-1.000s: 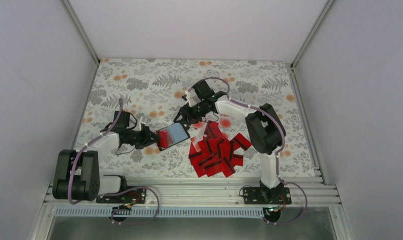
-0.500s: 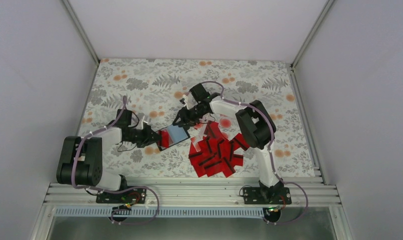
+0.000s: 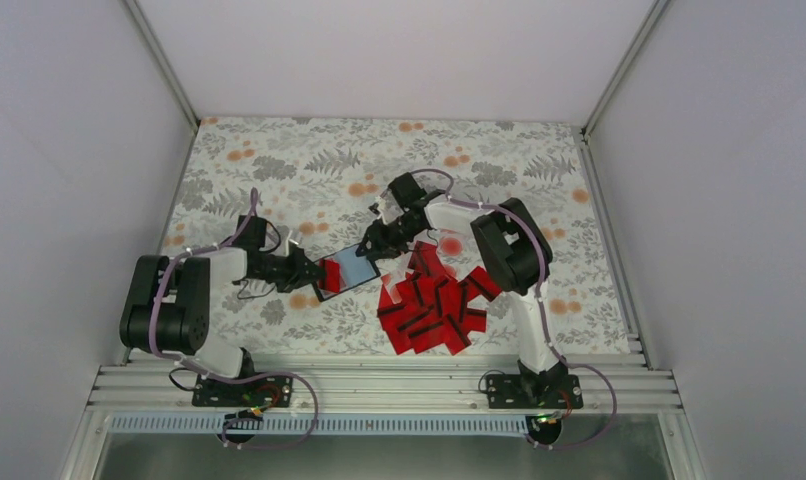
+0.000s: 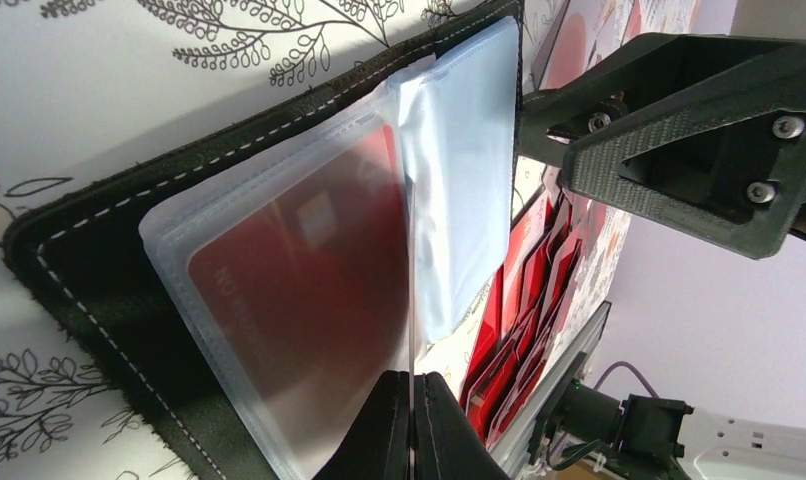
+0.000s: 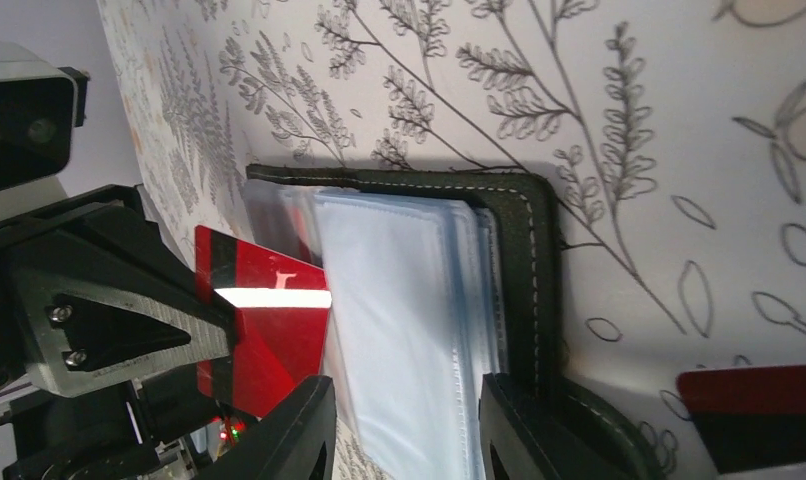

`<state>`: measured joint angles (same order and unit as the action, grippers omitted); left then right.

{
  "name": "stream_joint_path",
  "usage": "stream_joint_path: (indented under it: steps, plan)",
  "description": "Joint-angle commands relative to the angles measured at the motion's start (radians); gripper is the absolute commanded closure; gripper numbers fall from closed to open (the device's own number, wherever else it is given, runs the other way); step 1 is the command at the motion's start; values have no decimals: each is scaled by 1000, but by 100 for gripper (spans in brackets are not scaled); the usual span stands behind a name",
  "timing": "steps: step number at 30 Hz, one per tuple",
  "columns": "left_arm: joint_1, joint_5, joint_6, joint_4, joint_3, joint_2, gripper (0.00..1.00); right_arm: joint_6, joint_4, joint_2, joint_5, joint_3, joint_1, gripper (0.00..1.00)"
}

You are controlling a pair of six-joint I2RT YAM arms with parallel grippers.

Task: Put the credit cards into the card holder

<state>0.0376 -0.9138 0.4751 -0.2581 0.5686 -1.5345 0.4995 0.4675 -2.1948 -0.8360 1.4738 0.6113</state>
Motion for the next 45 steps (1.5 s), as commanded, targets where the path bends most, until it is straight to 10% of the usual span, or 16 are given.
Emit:
stream_joint_path:
  steps: [1,45]
  plan:
    - [8,-34,-27,41,23,-22,98,-25,4,-15,13,-31,-8,63]
    - [32,-17,44,178,15,-50,98,15,-76,52,-5,-212,0,67]
